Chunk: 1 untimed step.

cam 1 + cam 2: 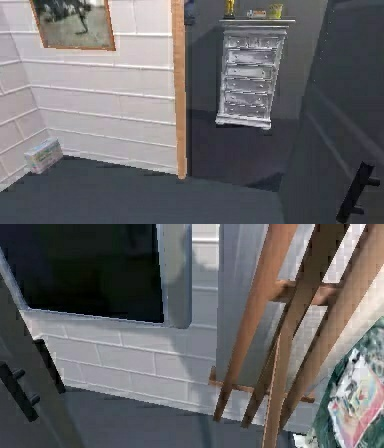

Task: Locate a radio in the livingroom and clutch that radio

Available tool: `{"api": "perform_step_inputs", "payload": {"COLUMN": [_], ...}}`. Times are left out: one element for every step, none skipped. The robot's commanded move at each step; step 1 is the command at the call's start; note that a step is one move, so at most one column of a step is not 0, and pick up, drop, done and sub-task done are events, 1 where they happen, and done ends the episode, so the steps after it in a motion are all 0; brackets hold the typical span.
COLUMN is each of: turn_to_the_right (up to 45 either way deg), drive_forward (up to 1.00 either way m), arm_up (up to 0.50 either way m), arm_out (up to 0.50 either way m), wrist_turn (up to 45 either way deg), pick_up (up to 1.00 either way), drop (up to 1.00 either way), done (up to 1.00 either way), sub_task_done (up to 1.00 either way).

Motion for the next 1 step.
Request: {"api": "perform_step_inputs", "payload": {"turn_to_the_right": [0.0], "drive_forward": [0.55], "arm_up": [0.00], "arm_out": [0.00], "wrist_turn": [0.0], "pick_up": [0.00], "drop": [0.00], "done": [0.00], "sub_task_done": [0.00]}}
